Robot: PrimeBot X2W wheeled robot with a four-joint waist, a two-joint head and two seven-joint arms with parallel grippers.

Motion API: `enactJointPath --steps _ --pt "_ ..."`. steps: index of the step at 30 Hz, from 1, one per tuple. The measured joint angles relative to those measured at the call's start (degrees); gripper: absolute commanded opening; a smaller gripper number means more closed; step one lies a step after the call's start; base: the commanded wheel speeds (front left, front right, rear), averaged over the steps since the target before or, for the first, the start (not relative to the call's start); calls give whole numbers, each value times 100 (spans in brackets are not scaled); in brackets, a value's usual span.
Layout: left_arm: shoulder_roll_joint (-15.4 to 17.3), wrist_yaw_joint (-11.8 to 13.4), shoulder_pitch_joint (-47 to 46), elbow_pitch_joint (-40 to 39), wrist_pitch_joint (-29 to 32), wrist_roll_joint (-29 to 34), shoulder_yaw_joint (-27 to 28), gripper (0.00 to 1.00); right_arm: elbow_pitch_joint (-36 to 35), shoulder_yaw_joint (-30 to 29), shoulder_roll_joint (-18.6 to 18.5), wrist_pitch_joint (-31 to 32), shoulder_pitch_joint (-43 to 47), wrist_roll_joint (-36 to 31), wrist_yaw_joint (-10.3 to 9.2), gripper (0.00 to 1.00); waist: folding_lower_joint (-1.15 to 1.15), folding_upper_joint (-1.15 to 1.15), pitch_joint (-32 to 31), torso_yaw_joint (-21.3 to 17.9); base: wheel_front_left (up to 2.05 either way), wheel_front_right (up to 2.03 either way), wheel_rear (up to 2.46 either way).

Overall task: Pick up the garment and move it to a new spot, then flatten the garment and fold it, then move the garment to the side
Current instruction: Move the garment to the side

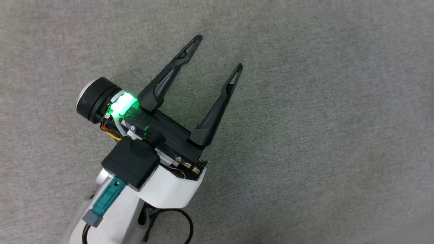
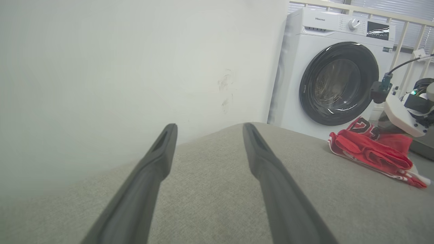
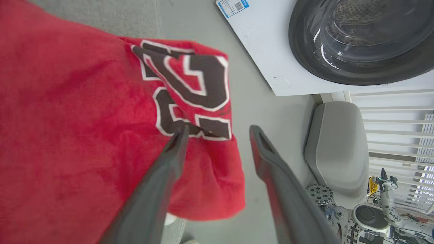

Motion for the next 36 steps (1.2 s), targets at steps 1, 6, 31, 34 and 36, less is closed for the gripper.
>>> enactJointPath --steps 1,6,31,34,36 --pt "-14 10 31 24 0 -2 31 100 -81 5 11 8 -3 -26 0 100 0 0 -68 -5 0 0 0" --pt "-70 111 385 226 0 -113 271 100 -561 212 179 4 -96 -27 0 100 0 0 -554 -20 0 0 0" --pt "-592 357 2607 1079 0 -580 1982 100 -3312 924 2863 -2125 2143 1155 -2 100 -2 0 -3262 973 0 0 0" --pt "-586 301 2696 1213 -1 -407 1953 100 -3311 956 3129 -2362 2398 1256 -3 100 -2 0 -3408 1133 0 0 0" --pt "-647 283 2751 1265 0 -402 1996 100 -3295 1029 3257 -2521 2570 1280 -3 100 -2 0 -3495 1222 0 0 0"
